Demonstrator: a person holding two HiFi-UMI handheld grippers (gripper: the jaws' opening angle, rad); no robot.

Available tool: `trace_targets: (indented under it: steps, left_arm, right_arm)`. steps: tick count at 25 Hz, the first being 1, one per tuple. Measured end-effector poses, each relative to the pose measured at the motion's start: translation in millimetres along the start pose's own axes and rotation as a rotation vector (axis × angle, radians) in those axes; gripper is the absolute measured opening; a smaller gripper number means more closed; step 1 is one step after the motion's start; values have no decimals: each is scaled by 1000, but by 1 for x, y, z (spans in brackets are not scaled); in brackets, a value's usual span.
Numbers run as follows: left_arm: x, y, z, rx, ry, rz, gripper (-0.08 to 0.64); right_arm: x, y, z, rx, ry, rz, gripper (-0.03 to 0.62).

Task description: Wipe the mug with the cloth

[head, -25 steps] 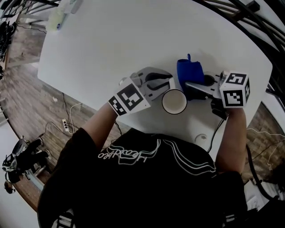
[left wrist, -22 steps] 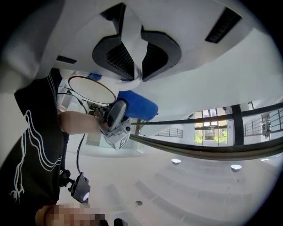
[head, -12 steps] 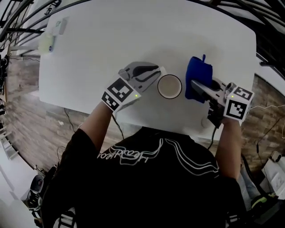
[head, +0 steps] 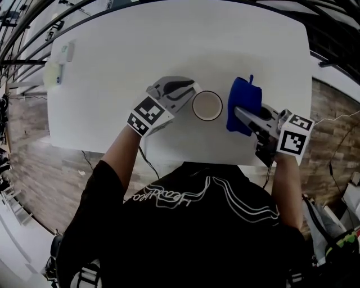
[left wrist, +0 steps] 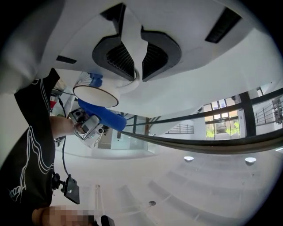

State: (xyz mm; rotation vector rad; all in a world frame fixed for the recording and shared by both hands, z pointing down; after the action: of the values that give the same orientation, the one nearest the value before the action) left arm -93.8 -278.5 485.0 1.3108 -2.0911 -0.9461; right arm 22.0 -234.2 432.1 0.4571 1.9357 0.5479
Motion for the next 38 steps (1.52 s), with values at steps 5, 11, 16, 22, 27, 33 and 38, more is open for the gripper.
trace_targets:
  steps: [5, 11, 16, 22, 27, 33, 38]
  left_arm:
    - [-1, -1, -2, 4, 33, -34, 38]
    - [0, -1, -2, 11, 11, -14, 38]
    - [-3, 2, 3, 26, -14, 1, 38]
    - [-10, 7, 5, 20, -42, 48, 38]
    - [-16, 6, 4, 26, -76, 69, 38]
    - [-20, 5, 5, 40, -110, 85, 38]
    - [-25, 10, 10, 51, -126, 96, 38]
  right_arm:
    - [2, 7, -3, -35, -1, -41, 54]
    - [-1, 10, -5, -80, -32, -85, 54]
    - [-2, 11, -4, -94, -53, -109, 54]
    - [-6, 20, -11, -52, -34, -78, 54]
    - [-16, 27, -14, -19, -5, -93, 54]
    - [-32, 31, -19, 37, 73, -149, 54]
    - [-39, 33, -23, 69, 156, -147, 54]
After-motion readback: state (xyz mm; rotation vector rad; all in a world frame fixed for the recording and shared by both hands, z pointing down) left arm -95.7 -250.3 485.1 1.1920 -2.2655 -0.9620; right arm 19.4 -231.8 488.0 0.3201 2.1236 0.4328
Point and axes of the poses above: the fingertips, and each gripper's own axes: z backward along the fingers, x to its left, y out of its underside, the point moved 1 cm from there along z, backward along the fingers, and after that the axes turned 10 degrees about x, right-handed, at the moved point
